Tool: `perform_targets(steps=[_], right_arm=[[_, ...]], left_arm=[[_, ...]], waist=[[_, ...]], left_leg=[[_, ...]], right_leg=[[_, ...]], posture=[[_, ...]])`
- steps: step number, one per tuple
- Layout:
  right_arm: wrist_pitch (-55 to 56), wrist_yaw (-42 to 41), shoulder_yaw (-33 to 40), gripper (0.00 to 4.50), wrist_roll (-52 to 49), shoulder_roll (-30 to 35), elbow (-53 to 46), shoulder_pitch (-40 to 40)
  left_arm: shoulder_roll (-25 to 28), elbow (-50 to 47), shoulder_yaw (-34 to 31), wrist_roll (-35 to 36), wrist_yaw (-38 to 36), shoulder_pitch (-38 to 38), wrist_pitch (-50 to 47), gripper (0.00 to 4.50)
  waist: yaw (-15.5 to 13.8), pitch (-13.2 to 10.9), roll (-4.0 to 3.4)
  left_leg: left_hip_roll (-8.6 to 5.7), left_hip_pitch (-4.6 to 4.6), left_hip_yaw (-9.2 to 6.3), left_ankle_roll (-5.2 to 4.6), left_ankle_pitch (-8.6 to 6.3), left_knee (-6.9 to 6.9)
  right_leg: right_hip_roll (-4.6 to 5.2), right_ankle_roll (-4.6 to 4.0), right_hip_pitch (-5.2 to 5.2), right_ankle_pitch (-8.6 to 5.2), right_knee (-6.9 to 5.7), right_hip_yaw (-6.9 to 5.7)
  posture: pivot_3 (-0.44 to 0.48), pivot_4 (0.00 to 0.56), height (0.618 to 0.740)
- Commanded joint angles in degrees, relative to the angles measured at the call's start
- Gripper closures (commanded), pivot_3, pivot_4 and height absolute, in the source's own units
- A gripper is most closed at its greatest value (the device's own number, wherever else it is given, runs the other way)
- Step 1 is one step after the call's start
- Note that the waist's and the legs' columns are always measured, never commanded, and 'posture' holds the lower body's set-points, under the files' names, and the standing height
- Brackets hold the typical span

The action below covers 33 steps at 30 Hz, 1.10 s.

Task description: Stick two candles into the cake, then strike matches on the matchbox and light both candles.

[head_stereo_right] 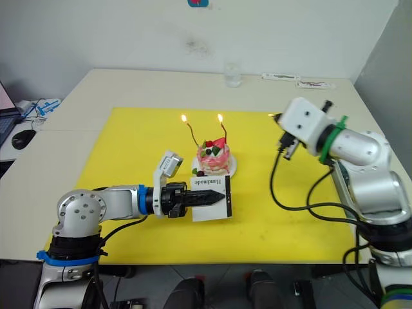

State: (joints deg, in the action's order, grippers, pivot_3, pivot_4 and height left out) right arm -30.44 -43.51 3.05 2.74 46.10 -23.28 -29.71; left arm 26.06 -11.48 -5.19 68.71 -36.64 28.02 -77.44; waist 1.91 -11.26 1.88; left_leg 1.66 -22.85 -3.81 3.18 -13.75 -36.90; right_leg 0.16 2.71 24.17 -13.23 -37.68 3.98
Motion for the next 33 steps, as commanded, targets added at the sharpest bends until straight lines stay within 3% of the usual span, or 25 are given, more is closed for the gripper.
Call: perform_targets(steps=[1,5,11,24,29,33], right_arm=[[-4.93,2.23,12.12,4.44,1.33,3.79,-2.21,7.71],[-7.57,4.98,19.36,4.44,1.94,3.92,-1.52,16.29],[-8.13,8.88,22.72,4.44,2.02,2.32,2.07,22.77],[-2.28,11.84,24.00,0.06,-0.89,2.73,4.79,23.01],[3.26,5.52,27.47,0.03,-6.19,3.64,1.86,26.30],[1.56,-5.72,30.24,0.03,-17.38,4.94,-6.32,31.14]], left_arm=[[-1.45,-1.60,0.79,1.68,0.05,1.13,0.16,4.50],[-3.19,-1.11,2.20,1.27,0.06,1.44,0.65,4.50],[-4.81,-0.92,3.77,0.16,-0.21,1.39,1.66,4.50],[-5.37,-0.42,4.56,-1.35,-0.83,1.04,2.76,4.50],[-4.25,-0.05,4.25,-2.41,0.13,1.03,2.16,4.50],[-1.95,0.22,5.01,-4.05,1.67,1.86,-0.36,4.50]], waist=[[-0.20,0.00,0.00],[-0.19,0.01,-0.01],[0.55,0.01,-0.02],[0.62,0.02,-0.03],[0.58,0.02,-0.03],[0.60,0.02,-0.03]], left_leg=[[0.00,0.00,0.00,0.00,0.00,-0.01],[-0.03,-0.01,0.07,0.00,0.00,-0.02],[-0.02,0.14,0.17,-0.01,0.01,-0.04],[-0.03,0.11,0.25,-0.02,0.01,-0.06],[-0.03,0.09,0.24,-0.02,0.01,-0.06],[-0.02,0.10,0.20,-0.02,0.01,-0.05]], right_leg=[[0.00,0.00,-0.01,-0.01,0.00,0.00],[0.01,0.04,-0.02,0.01,0.03,0.07],[-0.01,-0.08,-0.05,-0.04,-0.03,0.17],[-0.01,0.07,-0.05,0.04,-0.02,0.24],[-0.01,0.07,-0.05,0.04,0.01,0.23],[-0.02,0.08,-0.06,0.04,0.01,0.20]], posture=[[0.000,0.150,0.740],[0.000,0.150,0.740],[0.000,0.150,0.740],[0.000,0.150,0.740],[0.000,0.150,0.740],[0.000,0.150,0.740]])
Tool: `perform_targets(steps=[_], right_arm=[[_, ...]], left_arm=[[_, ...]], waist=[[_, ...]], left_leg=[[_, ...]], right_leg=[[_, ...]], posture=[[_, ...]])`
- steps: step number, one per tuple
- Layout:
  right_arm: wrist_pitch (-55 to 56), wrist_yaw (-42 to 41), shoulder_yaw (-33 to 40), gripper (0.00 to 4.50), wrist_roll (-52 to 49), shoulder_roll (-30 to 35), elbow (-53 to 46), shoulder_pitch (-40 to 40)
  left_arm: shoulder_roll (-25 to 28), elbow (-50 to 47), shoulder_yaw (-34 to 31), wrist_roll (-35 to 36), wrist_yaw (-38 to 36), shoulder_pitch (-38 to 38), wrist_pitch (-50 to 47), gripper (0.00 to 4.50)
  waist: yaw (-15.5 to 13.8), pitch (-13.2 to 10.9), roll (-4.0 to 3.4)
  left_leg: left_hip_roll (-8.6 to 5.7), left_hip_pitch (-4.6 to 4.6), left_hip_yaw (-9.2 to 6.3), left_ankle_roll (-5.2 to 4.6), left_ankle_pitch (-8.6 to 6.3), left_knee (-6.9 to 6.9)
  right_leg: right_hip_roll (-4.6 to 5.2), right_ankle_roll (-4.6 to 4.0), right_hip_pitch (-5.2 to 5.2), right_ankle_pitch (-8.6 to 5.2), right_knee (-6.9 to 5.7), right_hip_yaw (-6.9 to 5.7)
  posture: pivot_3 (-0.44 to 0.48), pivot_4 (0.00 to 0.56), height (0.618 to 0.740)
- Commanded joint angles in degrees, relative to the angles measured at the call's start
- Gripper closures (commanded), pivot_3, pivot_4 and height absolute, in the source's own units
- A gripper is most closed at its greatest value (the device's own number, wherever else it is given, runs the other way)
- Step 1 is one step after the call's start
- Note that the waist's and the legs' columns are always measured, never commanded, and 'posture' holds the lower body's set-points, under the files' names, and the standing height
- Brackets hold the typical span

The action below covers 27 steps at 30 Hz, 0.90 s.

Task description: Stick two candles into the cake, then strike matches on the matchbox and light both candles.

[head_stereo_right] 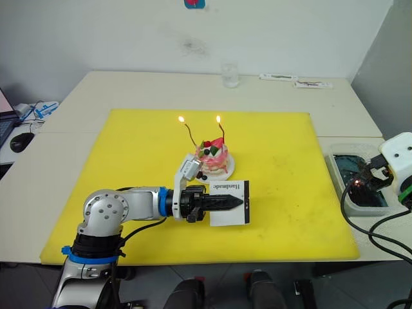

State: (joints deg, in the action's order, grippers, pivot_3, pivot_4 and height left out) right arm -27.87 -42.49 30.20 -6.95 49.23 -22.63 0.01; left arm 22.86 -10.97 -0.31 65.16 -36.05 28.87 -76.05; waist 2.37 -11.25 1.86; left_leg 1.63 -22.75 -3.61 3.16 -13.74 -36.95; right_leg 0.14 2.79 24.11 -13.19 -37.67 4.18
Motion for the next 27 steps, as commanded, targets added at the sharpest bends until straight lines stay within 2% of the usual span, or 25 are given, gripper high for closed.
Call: perform_targets(steps=[1,4,8,12,17,23,27], right_arm=[[-2.84,-9.30,3.04,0.03,-10.55,2.71,-9.58,2.65],[-8.64,-13.91,1.18,0.03,-18.58,5.52,-17.01,4.68],[-16.11,-14.35,-4.59,0.03,-30.04,7.53,-24.92,2.67],[-16.75,-12.67,-12.52,0.03,-31.29,8.14,-27.66,0.85],[-14.46,-11.43,-18.81,0.00,-27.77,8.52,-25.80,-1.54],[-13.60,-11.12,-21.92,0.00,-26.62,8.70,-24.45,-4.24],[-13.19,-11.10,-23.34,0.00,-26.20,8.73,-23.76,-5.64]], left_arm=[[1.70,0.16,0.27,-1.04,1.77,1.46,-2.35,4.50],[3.25,0.84,0.58,-2.11,2.06,2.67,-4.15,4.50],[5.40,0.32,2.25,-4.24,1.57,3.42,-5.57,4.50],[5.96,-1.23,3.94,-6.39,2.00,3.40,-5.50,4.50],[8.13,-4.92,5.61,-9.93,2.03,2.69,-3.72,3.21],[12.60,-8.38,7.46,-12.57,-0.72,3.37,-1.54,1.26],[13.59,-9.46,7.06,-12.56,-1.35,4.00,-1.80,0.03]], waist=[[0.21,0.00,-0.01],[0.29,-0.01,-0.02],[0.31,-0.01,0.00],[0.17,-0.02,0.01],[0.06,-0.03,0.03],[-0.04,-0.03,0.03],[-0.26,-0.03,0.03]], left_leg=[[0.01,0.01,0.00,0.00,0.00,0.01],[0.01,0.02,0.00,0.00,0.00,-0.03],[0.01,0.03,-0.04,0.00,0.00,-0.06],[0.00,-0.01,-0.05,0.00,0.00,-0.07],[0.00,-0.07,-0.04,0.01,0.00,-0.02],[0.00,-0.09,-0.05,0.01,-0.01,-0.01],[0.01,-0.09,-0.05,0.01,-0.01,-0.02]], right_leg=[[-0.01,0.01,0.00,0.00,0.00,0.00],[0.00,0.00,0.00,0.00,-0.01,0.00],[0.00,-0.16,-0.03,-0.09,-0.01,-0.02],[0.01,-0.18,-0.03,-0.10,0.04,-0.03],[0.03,-0.16,0.00,-0.09,0.14,-0.04],[0.03,-0.16,0.02,-0.09,0.15,-0.06],[0.03,-0.21,0.02,-0.12,0.16,-0.06]], posture=[[0.000,0.150,0.740],[0.000,0.150,0.740],[0.000,0.150,0.740],[0.000,0.150,0.740],[0.000,0.150,0.740],[0.000,0.150,0.740],[0.000,0.150,0.740]])
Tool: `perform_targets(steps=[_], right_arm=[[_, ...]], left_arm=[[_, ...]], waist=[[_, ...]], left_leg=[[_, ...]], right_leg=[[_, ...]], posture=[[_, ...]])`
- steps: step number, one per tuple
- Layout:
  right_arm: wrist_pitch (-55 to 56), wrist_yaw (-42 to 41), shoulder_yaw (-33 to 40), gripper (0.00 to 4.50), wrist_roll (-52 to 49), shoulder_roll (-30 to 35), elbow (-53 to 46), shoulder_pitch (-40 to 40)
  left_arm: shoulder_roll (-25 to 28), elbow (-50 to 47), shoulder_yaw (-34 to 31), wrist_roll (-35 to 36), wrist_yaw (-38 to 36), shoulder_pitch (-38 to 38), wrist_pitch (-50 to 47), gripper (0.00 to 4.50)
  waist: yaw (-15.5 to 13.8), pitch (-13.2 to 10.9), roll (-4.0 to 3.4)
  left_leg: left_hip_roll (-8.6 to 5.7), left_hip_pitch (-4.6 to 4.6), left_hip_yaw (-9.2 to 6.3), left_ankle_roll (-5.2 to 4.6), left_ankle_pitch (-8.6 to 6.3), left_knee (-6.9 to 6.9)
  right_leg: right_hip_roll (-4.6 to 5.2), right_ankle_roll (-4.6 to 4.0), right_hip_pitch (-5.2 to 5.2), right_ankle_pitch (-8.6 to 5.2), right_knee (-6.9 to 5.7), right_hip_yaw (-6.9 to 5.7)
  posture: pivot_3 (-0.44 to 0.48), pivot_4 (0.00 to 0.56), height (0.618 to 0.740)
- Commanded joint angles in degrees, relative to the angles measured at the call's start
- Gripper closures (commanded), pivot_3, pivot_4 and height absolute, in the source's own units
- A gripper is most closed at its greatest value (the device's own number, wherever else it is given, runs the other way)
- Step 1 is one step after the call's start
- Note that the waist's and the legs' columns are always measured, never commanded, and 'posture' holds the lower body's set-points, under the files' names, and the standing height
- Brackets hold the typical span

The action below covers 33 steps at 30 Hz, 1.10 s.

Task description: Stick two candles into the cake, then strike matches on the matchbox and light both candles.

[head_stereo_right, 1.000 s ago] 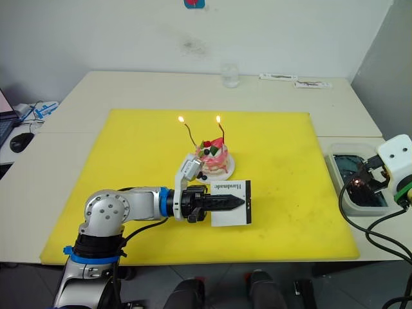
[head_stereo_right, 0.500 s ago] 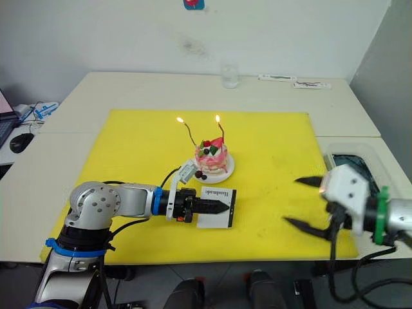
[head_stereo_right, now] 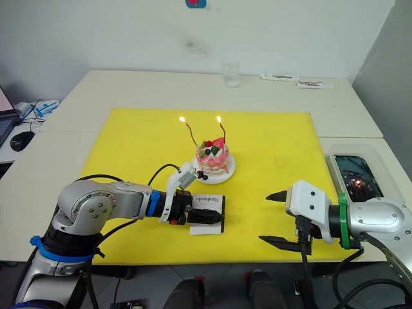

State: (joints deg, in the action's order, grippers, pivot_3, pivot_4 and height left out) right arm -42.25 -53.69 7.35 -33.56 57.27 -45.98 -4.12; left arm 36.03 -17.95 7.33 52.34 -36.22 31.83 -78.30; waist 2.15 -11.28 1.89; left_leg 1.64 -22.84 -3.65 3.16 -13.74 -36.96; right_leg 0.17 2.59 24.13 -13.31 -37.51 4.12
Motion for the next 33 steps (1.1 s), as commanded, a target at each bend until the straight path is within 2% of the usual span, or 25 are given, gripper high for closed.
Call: perform_targets(steps=[1,12,16,18,20,24,27,33], right_arm=[[1.19,0.13,-0.75,0.00,0.50,0.65,-0.32,-1.74],[1.62,0.89,-0.93,0.00,0.89,0.17,0.97,-3.37],[1.50,0.79,0.47,0.00,-0.13,0.16,1.54,-4.28],[2.44,0.37,1.26,0.00,0.16,0.22,2.46,-4.81],[3.66,0.01,2.41,0.00,0.48,0.17,3.68,-5.26],[9.03,1.17,5.12,0.00,3.33,-1.07,6.65,-5.37],[12.99,-1.11,7.59,0.00,3.33,-1.63,9.92,-5.09],[12.48,-10.32,15.96,0.00,-1.03,3.45,17.18,-3.89]], left_arm=[[0.53,-2.57,-0.63,0.37,-1.34,0.99,0.31,0.03],[5.80,-4.27,-0.74,-3.06,-5.54,1.24,5.20,0.03],[10.22,-4.68,-1.56,-5.32,-8.76,1.11,9.17,0.03],[14.05,-5.44,-1.97,-7.20,-12.25,-0.28,13.27,0.03],[17.55,-6.18,-4.41,-7.86,-16.18,-2.86,17.62,0.03],[22.87,-4.63,-10.87,-14.85,-19.04,-11.09,30.51,0.03],[24.07,-0.63,-17.05,-20.71,-18.75,-18.10,39.67,0.03],[23.93,4.36,-27.19,-29.55,-19.07,-31.19,54.92,0.03]], waist=[[-0.03,0.00,0.00],[-0.09,0.00,0.00],[-0.07,0.00,0.00],[-0.09,-0.01,0.01],[0.02,-0.01,0.01],[-0.07,-0.01,0.00],[-0.24,-0.02,0.00],[-0.31,-0.04,-0.03]], left_leg=[[0.00,0.00,0.00,0.00,0.00,-0.01],[0.01,-0.02,0.00,0.00,0.00,0.01],[0.02,0.00,0.00,0.00,0.00,0.01],[0.03,0.00,0.00,0.00,0.00,0.01],[0.04,0.00,0.03,0.00,0.00,0.02],[0.06,0.00,0.06,0.00,-0.01,0.08],[0.08,-0.01,0.06,-0.01,-0.01,0.09],[0.11,-0.01,0.12,-0.01,-0.01,0.08]], right_leg=[[0.00,0.00,0.00,0.00,0.01,0.00],[0.00,-0.02,0.01,-0.01,0.02,-0.01],[-0.01,-0.02,0.02,-0.01,0.00,-0.01],[-0.01,-0.03,0.01,-0.01,-0.01,-0.02],[-0.01,-0.04,0.04,-0.02,0.01,-0.01],[0.00,-0.11,0.05,-0.06,0.03,-0.01],[0.00,-0.11,0.05,-0.06,0.06,-0.03],[0.03,-0.11,0.05,-0.06,0.10,-0.01]], posture=[[0.000,0.150,0.740],[0.000,0.150,0.740],[0.000,0.150,0.740],[0.000,0.150,0.740],[0.000,0.150,0.740],[0.000,0.150,0.740],[0.000,0.150,0.740],[0.000,0.150,0.740]])
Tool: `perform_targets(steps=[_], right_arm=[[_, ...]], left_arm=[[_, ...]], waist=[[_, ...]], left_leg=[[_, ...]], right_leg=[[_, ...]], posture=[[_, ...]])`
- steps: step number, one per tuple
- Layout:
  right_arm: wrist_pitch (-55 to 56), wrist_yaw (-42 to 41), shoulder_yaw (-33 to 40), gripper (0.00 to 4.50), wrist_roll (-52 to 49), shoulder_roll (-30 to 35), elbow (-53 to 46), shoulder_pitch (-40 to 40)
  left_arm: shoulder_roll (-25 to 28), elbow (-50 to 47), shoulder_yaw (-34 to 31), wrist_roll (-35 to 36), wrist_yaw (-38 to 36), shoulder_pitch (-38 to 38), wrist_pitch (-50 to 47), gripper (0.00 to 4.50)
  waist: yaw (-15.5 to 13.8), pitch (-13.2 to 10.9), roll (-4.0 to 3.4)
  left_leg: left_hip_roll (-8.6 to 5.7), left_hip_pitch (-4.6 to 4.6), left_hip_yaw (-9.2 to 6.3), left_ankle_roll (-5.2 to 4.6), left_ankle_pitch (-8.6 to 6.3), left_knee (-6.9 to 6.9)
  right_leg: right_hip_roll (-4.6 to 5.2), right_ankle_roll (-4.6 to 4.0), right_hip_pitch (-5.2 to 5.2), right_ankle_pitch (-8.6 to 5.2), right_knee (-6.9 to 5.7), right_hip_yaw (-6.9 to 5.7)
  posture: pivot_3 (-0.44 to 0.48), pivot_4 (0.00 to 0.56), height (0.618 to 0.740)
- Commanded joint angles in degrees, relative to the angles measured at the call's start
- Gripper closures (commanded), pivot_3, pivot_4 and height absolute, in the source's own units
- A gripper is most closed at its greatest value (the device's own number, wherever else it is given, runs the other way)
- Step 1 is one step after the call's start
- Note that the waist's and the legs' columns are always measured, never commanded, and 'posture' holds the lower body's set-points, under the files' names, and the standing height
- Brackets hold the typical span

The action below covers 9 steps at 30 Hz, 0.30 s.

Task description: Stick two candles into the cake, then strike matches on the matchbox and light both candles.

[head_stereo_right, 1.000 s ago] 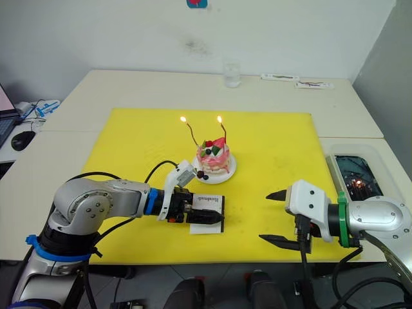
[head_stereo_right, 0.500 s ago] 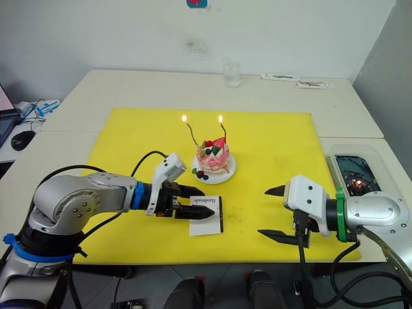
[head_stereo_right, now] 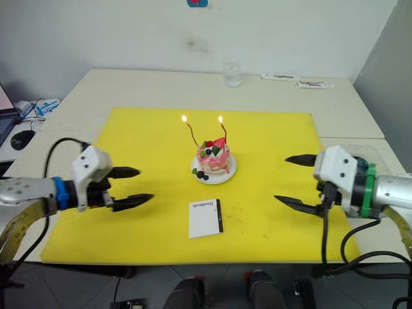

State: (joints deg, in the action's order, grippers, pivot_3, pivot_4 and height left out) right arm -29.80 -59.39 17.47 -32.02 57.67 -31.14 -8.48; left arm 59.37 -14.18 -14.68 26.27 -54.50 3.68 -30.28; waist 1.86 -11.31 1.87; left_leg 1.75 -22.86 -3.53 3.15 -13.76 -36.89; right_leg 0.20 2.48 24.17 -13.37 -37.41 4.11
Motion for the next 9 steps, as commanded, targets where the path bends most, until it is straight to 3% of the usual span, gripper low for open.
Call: perform_targets(steps=[1,9], right_arm=[[0.38,-6.57,7.56,0.00,-2.33,4.51,4.00,1.25],[4.80,-11.71,11.36,0.00,1.14,7.93,11.39,4.30]], left_arm=[[0.44,1.24,-6.82,-3.73,-1.12,-4.50,7.90,0.03],[-0.58,1.18,-11.42,-2.31,-2.16,-8.58,7.41,0.03]], waist=[[-0.05,0.00,-0.01],[-0.14,0.00,-0.01]], left_leg=[[0.00,0.00,0.02,0.00,0.00,0.01],[0.08,0.07,0.17,-0.01,0.00,0.00]], right_leg=[[0.02,0.00,0.00,0.00,0.01,0.00],[0.04,0.00,-0.02,0.00,0.09,-0.01]], posture=[[0.000,0.150,0.740],[0.000,0.150,0.740]])
